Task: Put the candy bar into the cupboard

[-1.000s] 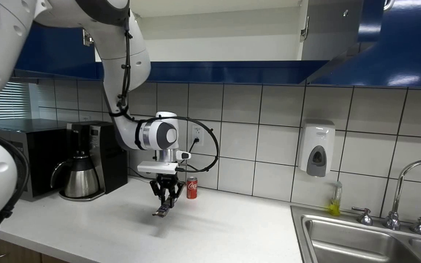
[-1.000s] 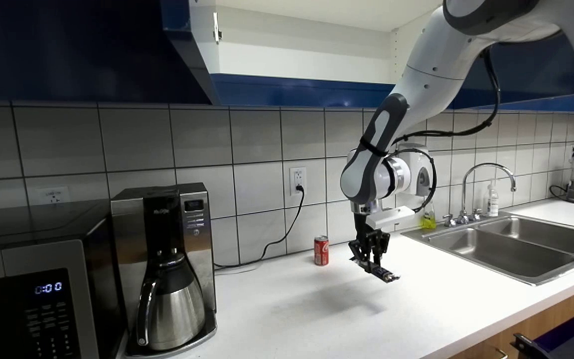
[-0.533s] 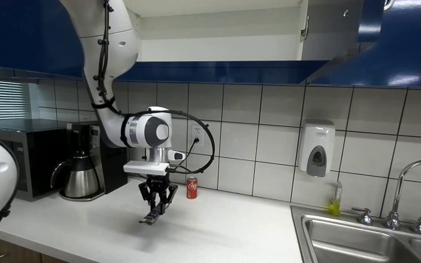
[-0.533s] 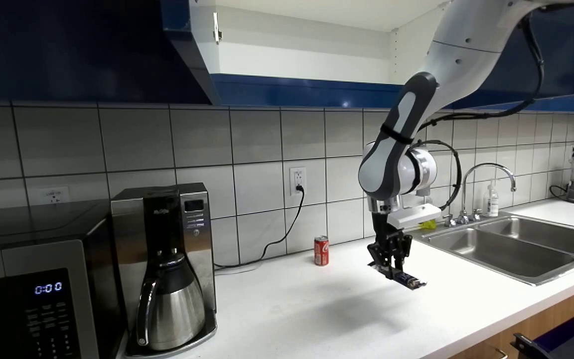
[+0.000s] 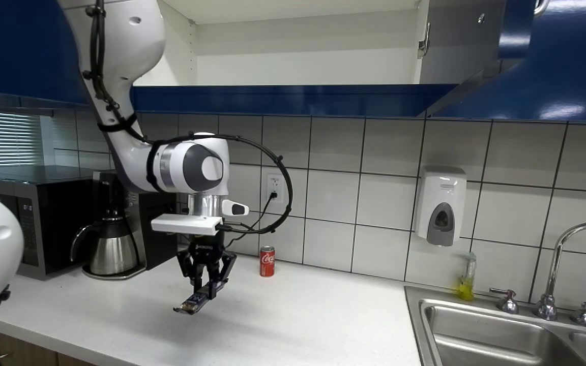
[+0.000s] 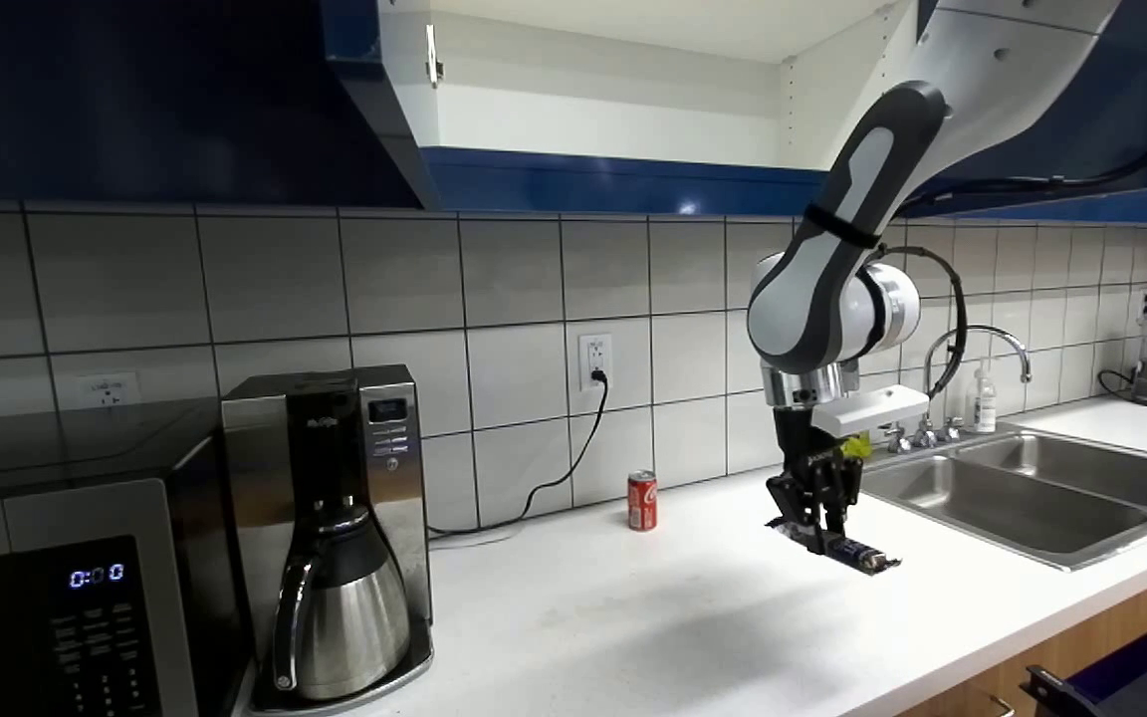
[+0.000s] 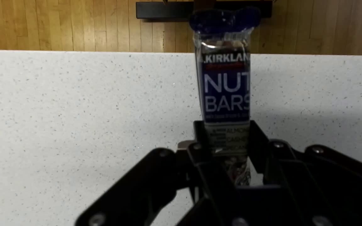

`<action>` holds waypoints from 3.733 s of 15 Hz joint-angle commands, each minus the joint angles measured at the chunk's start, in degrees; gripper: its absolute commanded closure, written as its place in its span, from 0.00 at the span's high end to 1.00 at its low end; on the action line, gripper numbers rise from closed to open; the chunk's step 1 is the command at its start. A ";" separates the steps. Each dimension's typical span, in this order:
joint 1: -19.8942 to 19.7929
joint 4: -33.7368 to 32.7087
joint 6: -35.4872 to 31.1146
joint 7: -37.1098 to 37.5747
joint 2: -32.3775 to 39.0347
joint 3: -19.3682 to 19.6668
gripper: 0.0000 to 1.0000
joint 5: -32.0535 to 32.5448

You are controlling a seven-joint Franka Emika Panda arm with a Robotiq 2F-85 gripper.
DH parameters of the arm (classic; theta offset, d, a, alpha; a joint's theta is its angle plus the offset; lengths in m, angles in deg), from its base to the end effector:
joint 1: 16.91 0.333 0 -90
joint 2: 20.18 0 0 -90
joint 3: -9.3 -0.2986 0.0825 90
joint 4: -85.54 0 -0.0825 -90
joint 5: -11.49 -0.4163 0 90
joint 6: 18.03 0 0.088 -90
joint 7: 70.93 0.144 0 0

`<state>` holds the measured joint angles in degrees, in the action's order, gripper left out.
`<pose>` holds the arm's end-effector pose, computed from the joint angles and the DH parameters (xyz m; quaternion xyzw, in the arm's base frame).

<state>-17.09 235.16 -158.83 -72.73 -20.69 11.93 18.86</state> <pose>0.4301 -0.0240 0.1623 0.9957 0.0439 -0.0737 0.0338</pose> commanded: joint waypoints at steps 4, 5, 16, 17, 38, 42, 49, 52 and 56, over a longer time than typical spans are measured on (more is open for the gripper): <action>-0.29 1.99 12.11 -1.22 -13.81 -0.81 0.10 -0.03; -0.19 1.97 14.18 -1.49 -15.61 -0.90 0.10 -0.28; 1.02 -3.07 34.20 -2.19 -32.74 -1.98 0.10 -0.84; 1.24 -4.10 35.59 -2.19 -33.88 -2.09 0.10 -0.99; 2.59 -30.25 42.26 0.73 -38.22 -5.30 0.10 -4.24; 2.39 -34.43 41.10 1.63 -36.31 -5.97 0.10 -4.45; 2.08 -41.22 37.58 4.02 -30.42 -6.78 0.10 -4.18; 1.97 -44.05 35.87 5.26 -27.67 -7.13 0.10 -3.98; 1.83 -47.14 33.04 6.62 -24.42 -7.65 0.10 -3.32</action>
<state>-14.66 191.94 -124.15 -68.34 -48.37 5.26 15.06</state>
